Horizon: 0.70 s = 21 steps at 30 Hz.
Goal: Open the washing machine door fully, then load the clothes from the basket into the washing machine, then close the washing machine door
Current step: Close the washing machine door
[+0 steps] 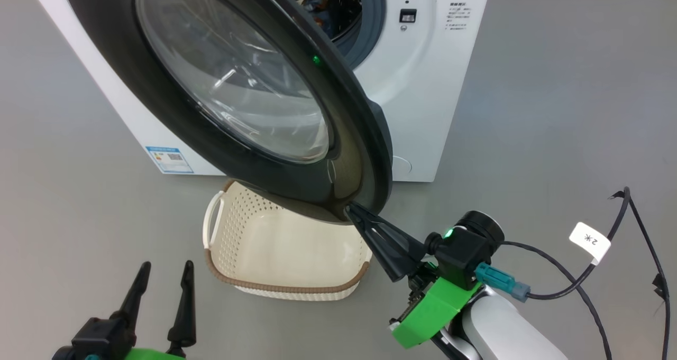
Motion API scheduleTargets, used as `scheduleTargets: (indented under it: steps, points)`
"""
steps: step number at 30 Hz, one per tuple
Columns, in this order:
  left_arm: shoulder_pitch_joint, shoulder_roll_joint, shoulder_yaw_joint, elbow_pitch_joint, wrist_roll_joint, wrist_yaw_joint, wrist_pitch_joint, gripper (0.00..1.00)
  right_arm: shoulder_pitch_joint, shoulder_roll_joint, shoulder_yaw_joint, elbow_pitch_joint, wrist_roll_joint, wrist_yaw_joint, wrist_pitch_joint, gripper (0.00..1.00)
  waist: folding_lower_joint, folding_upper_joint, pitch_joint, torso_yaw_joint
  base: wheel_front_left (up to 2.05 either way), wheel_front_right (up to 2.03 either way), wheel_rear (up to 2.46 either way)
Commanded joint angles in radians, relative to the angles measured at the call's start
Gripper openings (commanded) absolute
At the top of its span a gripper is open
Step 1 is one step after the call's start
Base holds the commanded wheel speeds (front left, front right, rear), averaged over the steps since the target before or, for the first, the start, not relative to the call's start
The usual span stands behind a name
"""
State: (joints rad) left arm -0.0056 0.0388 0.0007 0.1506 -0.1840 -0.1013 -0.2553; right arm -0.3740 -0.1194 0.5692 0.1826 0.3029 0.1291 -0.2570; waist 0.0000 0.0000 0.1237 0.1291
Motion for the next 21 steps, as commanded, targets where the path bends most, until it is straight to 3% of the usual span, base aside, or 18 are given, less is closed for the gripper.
scheduleTargets:
  steps: [1,21]
  points:
    - [-0.044,0.011,0.025,-0.031,-0.009,0.006,-0.006,1.00,-0.028,0.024,0.011,-0.012,0.006,0.002,-0.005,0.00,0.0000,0.0000,0.009,0.007,0.00,0.00,0.00]
    - [-0.076,0.011,-0.018,-0.049,-0.026,0.009,-0.006,1.00,-0.097,0.033,-0.050,0.056,-0.006,0.002,-0.005,0.00,0.0000,0.0000,0.090,0.041,0.00,0.00,0.00]
